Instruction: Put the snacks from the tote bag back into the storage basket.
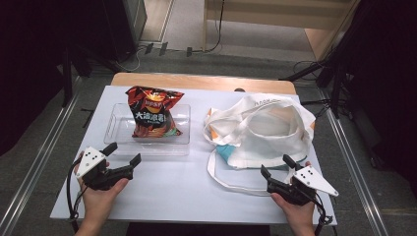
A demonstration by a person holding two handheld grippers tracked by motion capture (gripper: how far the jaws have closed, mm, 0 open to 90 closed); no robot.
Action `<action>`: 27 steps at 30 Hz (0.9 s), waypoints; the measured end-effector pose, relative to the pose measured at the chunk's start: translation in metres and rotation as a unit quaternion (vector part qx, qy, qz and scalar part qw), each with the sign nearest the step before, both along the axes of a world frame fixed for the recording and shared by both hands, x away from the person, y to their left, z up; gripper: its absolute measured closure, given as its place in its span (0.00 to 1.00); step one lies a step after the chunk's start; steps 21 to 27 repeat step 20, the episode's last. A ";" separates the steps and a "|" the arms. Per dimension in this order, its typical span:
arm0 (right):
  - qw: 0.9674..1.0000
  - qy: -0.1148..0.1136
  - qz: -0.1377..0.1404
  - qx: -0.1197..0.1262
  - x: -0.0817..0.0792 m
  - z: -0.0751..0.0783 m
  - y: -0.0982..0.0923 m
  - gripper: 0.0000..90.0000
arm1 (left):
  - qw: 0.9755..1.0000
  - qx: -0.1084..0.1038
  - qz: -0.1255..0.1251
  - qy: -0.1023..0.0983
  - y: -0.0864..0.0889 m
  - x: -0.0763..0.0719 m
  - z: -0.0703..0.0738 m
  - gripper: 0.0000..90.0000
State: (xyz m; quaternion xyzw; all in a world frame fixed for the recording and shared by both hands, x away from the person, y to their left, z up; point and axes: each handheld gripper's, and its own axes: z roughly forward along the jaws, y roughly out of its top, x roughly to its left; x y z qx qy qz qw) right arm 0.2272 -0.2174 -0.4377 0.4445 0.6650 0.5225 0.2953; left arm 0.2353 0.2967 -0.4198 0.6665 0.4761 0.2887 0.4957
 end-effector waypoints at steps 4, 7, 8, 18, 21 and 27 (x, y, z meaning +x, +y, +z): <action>1.000 0.002 -0.008 0.001 -0.003 -0.001 -0.006 0.20 | 1.000 -0.007 0.007 0.011 0.008 -0.006 -0.006 0.10; 1.000 0.004 -0.014 0.000 -0.006 -0.003 -0.011 0.20 | 1.000 -0.010 0.010 0.018 0.012 -0.008 -0.009 0.10; 1.000 0.005 -0.015 0.001 -0.007 -0.004 -0.013 0.20 | 1.000 -0.012 0.012 0.018 0.013 -0.009 -0.009 0.10; 0.999 0.011 -0.040 0.010 -0.017 -0.009 -0.031 0.20 | 0.999 -0.001 0.019 0.042 0.021 -0.013 -0.017 0.10; 0.999 0.014 -0.042 0.010 -0.017 -0.010 -0.032 0.20 | 0.999 -0.004 0.014 0.039 0.021 -0.012 -0.016 0.10; 0.999 0.014 -0.042 0.010 -0.017 -0.010 -0.032 0.20 | 0.999 -0.004 0.014 0.039 0.021 -0.012 -0.016 0.10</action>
